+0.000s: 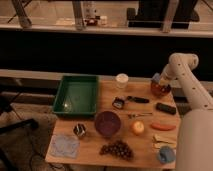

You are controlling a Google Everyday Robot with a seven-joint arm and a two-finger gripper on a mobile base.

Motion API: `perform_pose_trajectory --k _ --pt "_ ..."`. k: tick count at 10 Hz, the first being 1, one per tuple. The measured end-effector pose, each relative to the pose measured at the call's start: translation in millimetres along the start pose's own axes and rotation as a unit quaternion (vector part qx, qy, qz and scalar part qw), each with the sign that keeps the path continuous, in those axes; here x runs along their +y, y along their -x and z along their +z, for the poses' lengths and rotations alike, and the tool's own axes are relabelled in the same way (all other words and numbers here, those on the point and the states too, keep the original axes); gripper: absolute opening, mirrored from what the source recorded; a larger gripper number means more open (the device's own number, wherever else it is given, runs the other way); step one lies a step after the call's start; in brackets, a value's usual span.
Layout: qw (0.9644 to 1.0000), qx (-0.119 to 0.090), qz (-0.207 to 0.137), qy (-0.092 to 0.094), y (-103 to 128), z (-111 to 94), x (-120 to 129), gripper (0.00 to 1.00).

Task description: Place sponge in red bowl

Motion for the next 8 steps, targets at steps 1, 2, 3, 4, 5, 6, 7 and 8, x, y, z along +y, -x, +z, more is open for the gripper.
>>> perform_pose_trajectory --k 1,2,3,4,5,6,7,8 --pt "1.0000 0.002 0.003 0.000 -1.2 1.4 -0.7 0.01" --pt "1.0000 0.004 0.008 -0.001 -0.8 3.7 -1.7 0.01" --pt "0.9999 0.007 0.011 -0.002 -1.3 5.2 -1.9 0.02" --pt "0.9998 0.012 0.013 -0.002 -3.6 6.4 -1.9 0.05" --pt "0.9996 0.025 0.017 -0.002 -8.1 7.6 -1.8 0.18" --pt "0.9995 0.027 0.019 0.000 -6.9 8.1 -1.3 0.26" --pt "0.9994 0.028 0.019 0.001 -4.2 9.4 -0.5 0.34" --pt "0.9994 0.029 0.020 0.002 -4.8 9.3 0.1 0.47"
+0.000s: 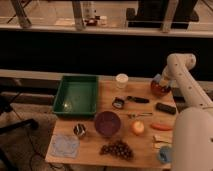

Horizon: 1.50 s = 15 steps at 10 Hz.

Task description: Place sponge in red bowl

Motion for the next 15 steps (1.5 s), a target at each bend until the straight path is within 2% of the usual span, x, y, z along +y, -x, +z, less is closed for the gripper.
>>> perform_pose_trajectory --k 3,4,11,13,14,15 --pt "1.0000 0.002 0.001 -0.001 -2.8 -1.3 0.8 0.75" --pt "1.0000 0.002 0.000 -0.001 -0.8 -1.0 1.1 0.80" --pt "1.0000 0.001 0.004 -0.006 0.4 -1.8 0.2 0.80" --pt "0.9997 -0.011 0.022 -0.008 -0.2 -8.5 -3.2 0.80" --pt "0.9981 -0.036 0.050 -0.006 1.0 -20.5 -6.5 0.80" --pt "0.9969 -0.047 0.063 -0.005 0.2 -33.9 -10.8 0.80"
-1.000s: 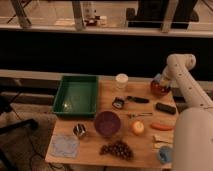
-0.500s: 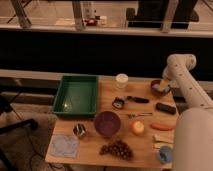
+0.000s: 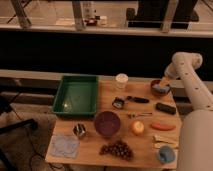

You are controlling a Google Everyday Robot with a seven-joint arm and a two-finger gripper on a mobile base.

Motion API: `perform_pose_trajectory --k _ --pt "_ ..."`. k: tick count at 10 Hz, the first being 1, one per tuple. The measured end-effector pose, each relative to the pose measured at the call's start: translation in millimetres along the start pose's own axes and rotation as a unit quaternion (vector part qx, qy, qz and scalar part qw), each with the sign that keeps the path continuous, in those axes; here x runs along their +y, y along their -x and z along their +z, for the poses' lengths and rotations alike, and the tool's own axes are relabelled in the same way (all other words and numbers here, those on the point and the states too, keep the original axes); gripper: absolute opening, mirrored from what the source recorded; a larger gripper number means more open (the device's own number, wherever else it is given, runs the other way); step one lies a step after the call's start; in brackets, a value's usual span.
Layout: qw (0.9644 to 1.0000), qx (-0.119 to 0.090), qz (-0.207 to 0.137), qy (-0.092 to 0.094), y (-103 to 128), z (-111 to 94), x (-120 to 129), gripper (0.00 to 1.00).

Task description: Place sponge in red bowl

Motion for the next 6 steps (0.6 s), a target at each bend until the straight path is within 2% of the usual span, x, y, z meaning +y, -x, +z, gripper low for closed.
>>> perform_pose_trajectory --k 2,3,4,6 --pt "1.0000 0.005 -0.006 0.005 5.9 -15.4 -4.2 0.80" --pt "0.9999 0.008 -0.007 0.006 4.1 -16.6 -3.4 0.80" --pt "0.9999 0.012 -0.007 0.007 -0.5 -14.9 -1.6 0.80" --pt "0.9998 0.016 0.003 0.009 -10.3 3.8 11.5 0.80"
